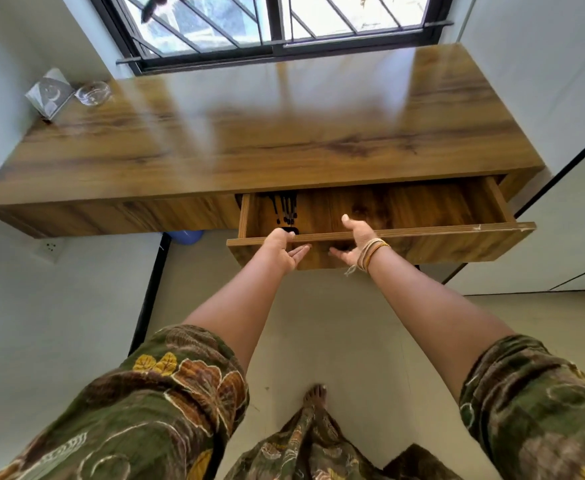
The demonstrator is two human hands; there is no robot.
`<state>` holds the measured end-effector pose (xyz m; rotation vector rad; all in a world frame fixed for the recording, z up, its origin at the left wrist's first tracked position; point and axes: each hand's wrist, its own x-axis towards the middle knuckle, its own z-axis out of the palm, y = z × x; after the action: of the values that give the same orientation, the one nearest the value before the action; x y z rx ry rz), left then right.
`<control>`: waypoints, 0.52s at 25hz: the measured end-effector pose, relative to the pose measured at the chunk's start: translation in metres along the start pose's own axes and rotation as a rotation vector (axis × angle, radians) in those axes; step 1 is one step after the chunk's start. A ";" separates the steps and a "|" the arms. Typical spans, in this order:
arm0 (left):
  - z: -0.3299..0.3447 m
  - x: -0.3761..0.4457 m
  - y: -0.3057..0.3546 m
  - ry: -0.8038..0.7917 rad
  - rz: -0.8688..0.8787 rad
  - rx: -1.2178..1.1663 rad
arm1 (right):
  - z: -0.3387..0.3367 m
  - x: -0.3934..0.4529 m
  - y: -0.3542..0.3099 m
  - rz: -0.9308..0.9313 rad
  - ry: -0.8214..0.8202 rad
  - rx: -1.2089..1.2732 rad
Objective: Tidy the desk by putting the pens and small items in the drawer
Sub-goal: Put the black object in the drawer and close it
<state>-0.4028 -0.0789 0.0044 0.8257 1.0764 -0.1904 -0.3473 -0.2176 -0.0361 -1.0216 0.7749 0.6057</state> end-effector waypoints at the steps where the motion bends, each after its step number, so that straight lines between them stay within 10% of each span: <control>1: 0.005 0.004 0.009 -0.020 0.001 -0.039 | 0.003 0.005 -0.009 0.002 -0.017 0.026; 13: 0.046 0.069 0.070 0.024 -0.050 -0.174 | 0.049 0.068 -0.060 -0.063 0.087 0.032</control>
<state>-0.3011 -0.0449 -0.0081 0.6469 1.1197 -0.1269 -0.2484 -0.1911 -0.0447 -1.0450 0.8227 0.4959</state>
